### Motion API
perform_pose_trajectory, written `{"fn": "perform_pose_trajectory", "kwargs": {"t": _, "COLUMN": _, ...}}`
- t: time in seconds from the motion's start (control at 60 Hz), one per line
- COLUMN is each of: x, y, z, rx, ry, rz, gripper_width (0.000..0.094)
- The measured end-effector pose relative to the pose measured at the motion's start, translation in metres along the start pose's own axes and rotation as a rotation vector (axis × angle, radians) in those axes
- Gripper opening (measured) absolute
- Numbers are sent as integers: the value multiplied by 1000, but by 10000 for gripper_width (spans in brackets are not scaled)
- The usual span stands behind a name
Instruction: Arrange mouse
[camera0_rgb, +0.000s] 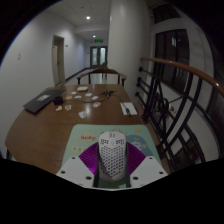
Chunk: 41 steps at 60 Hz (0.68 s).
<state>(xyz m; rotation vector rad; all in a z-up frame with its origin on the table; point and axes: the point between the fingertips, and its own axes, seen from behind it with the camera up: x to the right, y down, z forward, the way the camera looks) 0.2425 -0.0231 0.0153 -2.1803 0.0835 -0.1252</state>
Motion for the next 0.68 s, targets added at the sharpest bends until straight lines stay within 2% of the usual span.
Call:
{"fn": "perform_pose_trajectory", "kwargs": {"t": 0.083, "x": 5, "y": 22, "z": 7, "rx": -52, "ry": -21, "rz": -3, "gripper_width": 358}}
{"fn": "perform_pose_trajectory", "kwargs": {"t": 0.133, "x": -7, "y": 22, "z": 19, "rx": -44, "ry": -33, "rz": 11, "gripper_width": 436}}
{"fn": "perform_pose_trajectory", "kwargs": {"t": 0.217, "x": -7, "y": 23, "z": 21, "rx": -55, "ry": -60, "rz": 1, "gripper_width": 507}}
{"fn": "perform_pose_trajectory", "kwargs": {"t": 0.283, "x": -9, "y": 25, "z": 17, "rx": -78, "ry": -62, "rz": -4, "gripper_width": 632}}
{"fn": "perform_pose_trajectory", "kwargs": {"t": 0.367, "x": -3, "y": 30, "z": -4, "rx": -96, "ry": -68, "rz": -12, "gripper_width": 872}}
{"fn": "perform_pose_trajectory", "kwargs": {"t": 0.417, "x": 1, "y": 28, "z": -22, "rx": -74, "ry": -75, "rz": -6, "gripper_width": 838}}
{"fn": "perform_pose_trajectory", "kwargs": {"t": 0.683, "x": 14, "y": 66, "z": -150, "rx": 18, "ry": -87, "rz": 96, "gripper_width": 848}}
